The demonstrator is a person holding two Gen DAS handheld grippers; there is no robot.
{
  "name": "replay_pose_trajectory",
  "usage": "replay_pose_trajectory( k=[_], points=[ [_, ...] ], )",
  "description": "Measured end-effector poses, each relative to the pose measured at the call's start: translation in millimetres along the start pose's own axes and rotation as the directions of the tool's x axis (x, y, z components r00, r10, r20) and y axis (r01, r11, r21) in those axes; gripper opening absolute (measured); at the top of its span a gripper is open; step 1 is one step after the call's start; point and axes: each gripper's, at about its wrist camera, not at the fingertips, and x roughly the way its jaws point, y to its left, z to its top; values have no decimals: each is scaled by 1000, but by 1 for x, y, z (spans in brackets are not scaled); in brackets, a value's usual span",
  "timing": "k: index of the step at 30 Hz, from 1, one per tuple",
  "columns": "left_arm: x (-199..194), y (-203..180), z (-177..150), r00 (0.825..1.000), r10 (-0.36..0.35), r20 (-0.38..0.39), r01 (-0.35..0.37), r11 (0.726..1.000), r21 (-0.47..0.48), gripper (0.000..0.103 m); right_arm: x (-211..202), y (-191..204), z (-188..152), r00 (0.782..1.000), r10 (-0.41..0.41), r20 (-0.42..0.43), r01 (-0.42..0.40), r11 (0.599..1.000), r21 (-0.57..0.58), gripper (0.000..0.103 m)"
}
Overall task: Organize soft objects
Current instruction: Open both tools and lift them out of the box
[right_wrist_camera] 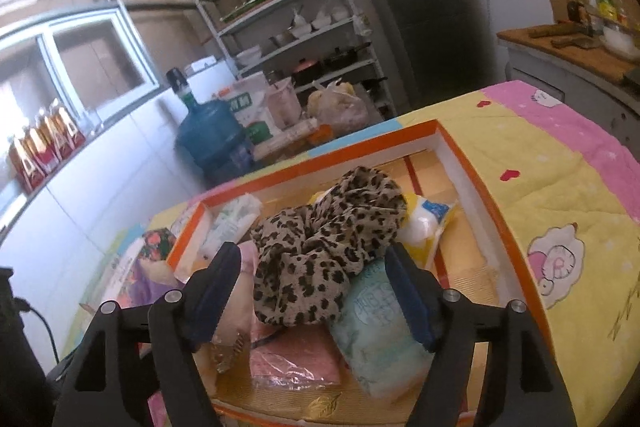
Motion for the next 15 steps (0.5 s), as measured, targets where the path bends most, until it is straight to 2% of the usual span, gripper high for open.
replay_pose_trajectory(
  k=[5, 9, 15],
  points=[
    [-26, 13, -1, 999, -27, 26, 28, 999, -28, 90, -13, 2, -3, 1000, -15, -4, 15, 999, 42, 77],
    [-51, 23, -4, 998, -45, 49, 46, 999, -26, 90, -25, 15, -9, 998, -61, -10, 61, 998, 26, 77],
    [-100, 47, -6, 990, -58, 131, 64, 997, -45, 90, -49, 42, -18, 993, -119, 13, 119, 993, 6, 77]
  ],
)
